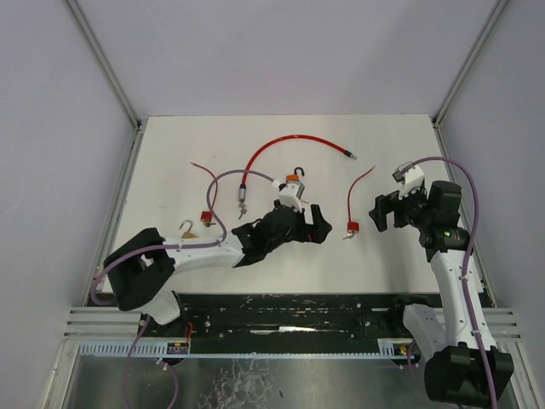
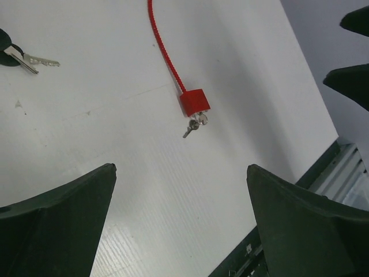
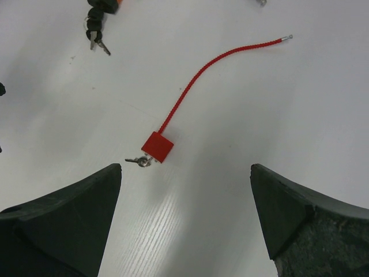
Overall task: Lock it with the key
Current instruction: Pick up the lock from the center of the board.
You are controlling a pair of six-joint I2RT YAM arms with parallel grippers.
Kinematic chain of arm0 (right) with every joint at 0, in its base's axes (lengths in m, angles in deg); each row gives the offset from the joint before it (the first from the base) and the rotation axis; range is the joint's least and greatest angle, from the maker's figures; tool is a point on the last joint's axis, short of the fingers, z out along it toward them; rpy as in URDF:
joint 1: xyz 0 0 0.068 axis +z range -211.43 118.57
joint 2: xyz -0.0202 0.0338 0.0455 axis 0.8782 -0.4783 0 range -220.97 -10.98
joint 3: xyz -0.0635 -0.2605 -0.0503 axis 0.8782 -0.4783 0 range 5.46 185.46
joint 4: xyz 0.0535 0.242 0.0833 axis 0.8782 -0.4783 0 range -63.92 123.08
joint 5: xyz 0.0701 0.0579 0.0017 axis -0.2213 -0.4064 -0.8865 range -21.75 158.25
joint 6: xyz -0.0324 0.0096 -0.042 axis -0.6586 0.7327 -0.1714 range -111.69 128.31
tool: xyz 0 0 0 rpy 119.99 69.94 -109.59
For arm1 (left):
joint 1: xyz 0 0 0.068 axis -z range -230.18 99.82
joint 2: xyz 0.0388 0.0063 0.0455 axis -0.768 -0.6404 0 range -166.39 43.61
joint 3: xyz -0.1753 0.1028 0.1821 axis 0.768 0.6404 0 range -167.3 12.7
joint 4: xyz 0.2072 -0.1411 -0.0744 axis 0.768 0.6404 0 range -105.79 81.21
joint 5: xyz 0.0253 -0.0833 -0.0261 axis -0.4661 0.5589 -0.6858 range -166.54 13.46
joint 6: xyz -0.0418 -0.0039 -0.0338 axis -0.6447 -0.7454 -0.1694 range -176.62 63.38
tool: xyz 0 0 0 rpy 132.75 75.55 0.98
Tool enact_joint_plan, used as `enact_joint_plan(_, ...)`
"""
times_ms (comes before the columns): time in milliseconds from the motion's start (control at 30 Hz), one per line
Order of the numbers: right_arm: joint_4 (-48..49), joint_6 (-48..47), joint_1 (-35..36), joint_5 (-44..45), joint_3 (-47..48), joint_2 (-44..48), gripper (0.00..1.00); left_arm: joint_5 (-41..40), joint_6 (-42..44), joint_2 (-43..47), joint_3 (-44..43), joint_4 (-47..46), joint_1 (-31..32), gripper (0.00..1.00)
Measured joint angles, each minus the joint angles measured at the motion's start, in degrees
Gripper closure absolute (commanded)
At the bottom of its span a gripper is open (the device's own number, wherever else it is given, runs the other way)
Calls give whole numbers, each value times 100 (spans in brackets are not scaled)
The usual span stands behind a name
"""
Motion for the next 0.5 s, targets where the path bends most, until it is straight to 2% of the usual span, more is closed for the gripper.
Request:
enact_joint_plan(267, -22, 260, 0, 922, 227, -474, 0, -629, 0, -914, -1222, 1178, 236, 7)
enact_joint_plan(500, -94, 490, -2, 1497, 367, -787, 0, -973, 57, -1985, -2583, 2120, 422, 13)
